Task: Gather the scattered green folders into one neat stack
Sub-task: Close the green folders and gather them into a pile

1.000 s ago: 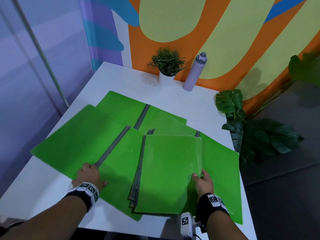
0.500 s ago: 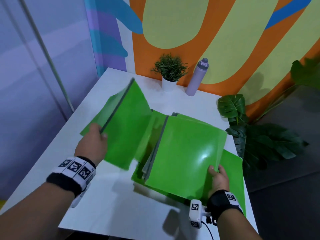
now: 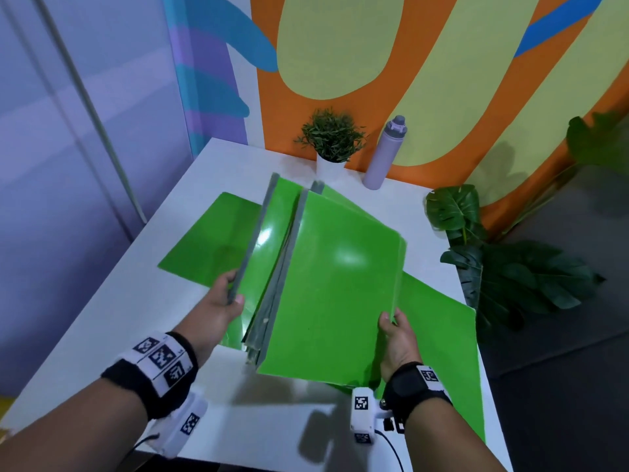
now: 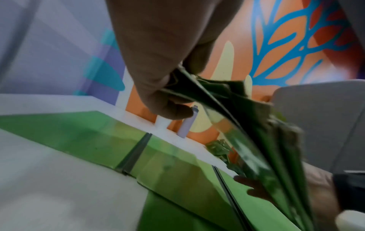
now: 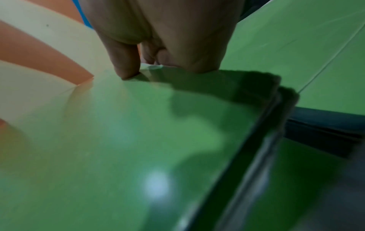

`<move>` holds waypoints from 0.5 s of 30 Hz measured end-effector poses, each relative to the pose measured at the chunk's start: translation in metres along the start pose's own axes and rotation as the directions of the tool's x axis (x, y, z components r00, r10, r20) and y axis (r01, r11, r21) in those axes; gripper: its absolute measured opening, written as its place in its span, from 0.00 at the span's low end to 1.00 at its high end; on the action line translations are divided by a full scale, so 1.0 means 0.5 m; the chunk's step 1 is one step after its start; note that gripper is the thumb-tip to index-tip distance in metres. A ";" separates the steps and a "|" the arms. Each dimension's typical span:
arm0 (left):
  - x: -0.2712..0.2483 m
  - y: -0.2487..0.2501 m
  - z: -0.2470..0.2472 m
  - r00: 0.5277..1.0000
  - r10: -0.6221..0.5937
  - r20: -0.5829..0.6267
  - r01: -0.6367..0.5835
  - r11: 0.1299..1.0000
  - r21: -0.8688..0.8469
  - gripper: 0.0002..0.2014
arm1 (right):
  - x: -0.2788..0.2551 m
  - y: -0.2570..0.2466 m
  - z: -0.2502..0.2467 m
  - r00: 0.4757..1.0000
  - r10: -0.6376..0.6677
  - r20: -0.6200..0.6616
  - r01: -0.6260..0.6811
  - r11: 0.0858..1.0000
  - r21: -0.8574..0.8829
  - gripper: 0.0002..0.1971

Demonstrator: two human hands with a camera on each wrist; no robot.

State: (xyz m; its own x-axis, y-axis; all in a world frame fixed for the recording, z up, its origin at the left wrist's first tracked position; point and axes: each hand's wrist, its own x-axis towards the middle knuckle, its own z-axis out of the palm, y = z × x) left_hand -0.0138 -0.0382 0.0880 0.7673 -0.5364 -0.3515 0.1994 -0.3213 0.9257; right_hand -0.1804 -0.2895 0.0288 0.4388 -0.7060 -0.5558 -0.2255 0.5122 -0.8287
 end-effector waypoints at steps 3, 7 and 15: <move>-0.019 0.003 0.034 0.994 -0.077 0.073 0.075 0.997 0.030 0.28 | 0.000 0.013 0.018 1.000 -0.021 0.006 0.021 0.998 -0.060 0.31; -0.007 -0.021 0.028 0.997 -0.073 0.004 0.072 0.991 0.112 0.30 | 0.007 0.020 0.030 0.992 -0.096 0.086 0.105 0.989 -0.101 0.26; 0.040 -0.054 -0.029 0.960 -0.138 -0.244 0.109 0.986 -0.130 0.27 | 0.037 0.100 -0.053 0.982 0.024 0.185 0.180 0.140 -0.974 0.53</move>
State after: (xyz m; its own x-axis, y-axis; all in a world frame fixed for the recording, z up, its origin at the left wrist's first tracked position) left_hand 0.0048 -0.0289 0.0581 0.8578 -0.2801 -0.4310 0.3592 -0.2733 0.8924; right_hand -0.2066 -0.2898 -0.0245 0.5867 -0.5907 -0.5539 -0.7995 -0.5314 -0.2802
